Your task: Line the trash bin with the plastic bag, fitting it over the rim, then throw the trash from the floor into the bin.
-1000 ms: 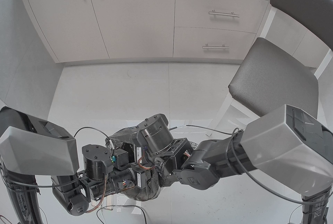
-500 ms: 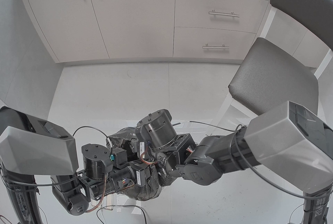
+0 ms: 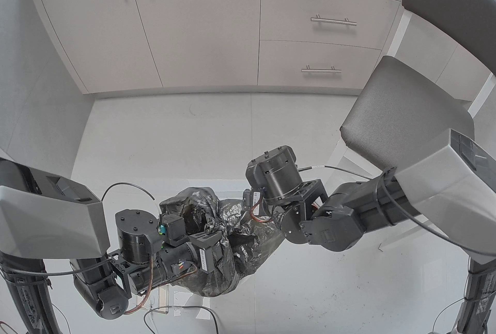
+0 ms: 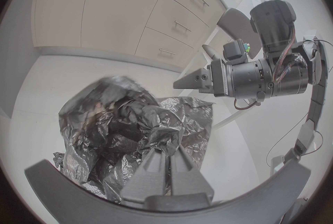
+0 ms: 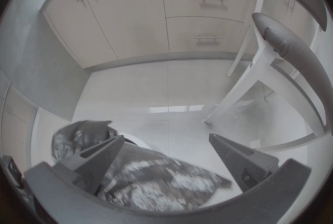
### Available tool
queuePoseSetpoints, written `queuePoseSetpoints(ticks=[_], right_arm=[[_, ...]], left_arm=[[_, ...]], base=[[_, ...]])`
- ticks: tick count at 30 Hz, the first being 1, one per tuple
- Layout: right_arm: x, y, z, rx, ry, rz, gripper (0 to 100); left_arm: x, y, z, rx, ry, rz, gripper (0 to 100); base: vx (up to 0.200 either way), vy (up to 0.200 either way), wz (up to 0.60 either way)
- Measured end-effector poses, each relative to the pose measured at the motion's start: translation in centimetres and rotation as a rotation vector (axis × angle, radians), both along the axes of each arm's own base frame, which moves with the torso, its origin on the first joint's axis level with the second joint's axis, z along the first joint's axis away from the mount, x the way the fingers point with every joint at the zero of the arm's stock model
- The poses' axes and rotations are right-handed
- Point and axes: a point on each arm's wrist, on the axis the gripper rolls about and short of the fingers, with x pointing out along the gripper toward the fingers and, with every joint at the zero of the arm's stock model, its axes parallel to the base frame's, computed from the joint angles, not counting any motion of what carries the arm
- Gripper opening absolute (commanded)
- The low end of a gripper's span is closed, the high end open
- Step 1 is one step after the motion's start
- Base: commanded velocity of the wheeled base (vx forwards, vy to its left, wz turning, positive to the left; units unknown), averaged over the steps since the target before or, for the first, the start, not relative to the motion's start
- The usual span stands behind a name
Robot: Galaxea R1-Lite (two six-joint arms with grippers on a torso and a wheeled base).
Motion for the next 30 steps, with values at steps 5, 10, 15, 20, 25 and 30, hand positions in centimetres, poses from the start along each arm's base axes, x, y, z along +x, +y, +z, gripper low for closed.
queuePoseSetpoints(ticks=[5,10,15,20,25,30], right_arm=[[-0.1,-1.5,1.0,0.000,-0.005,-0.023,100],[-1.1,-2.0,1.4,-0.016,-0.001,-0.014,100],[-2.3,-2.4,0.3,-0.051,0.036,-0.004,100],[-2.9,-3.1,-1.0,-0.067,0.076,-0.012,100],[-2.8,-3.2,-1.7,-0.065,0.093,-0.021,100],[-2.7,-2.9,-2.0,-0.034,0.111,-0.008,100]], left_arm=[[0.0,0.0,0.2,-0.004,-0.005,0.002,0],[0.1,0.0,0.3,-0.007,-0.009,0.002,0],[0.1,0.0,0.3,-0.008,-0.010,0.002,0],[0.1,0.0,0.3,-0.008,-0.010,0.003,0],[0.1,0.0,0.4,-0.009,-0.011,0.003,0],[0.1,0.0,0.4,-0.010,-0.013,0.003,0]], base=[[0.000,0.000,0.00],[0.000,0.000,0.00],[0.000,0.000,0.00],[0.000,0.000,0.00],[0.000,0.000,0.00],[0.000,0.000,0.00]])
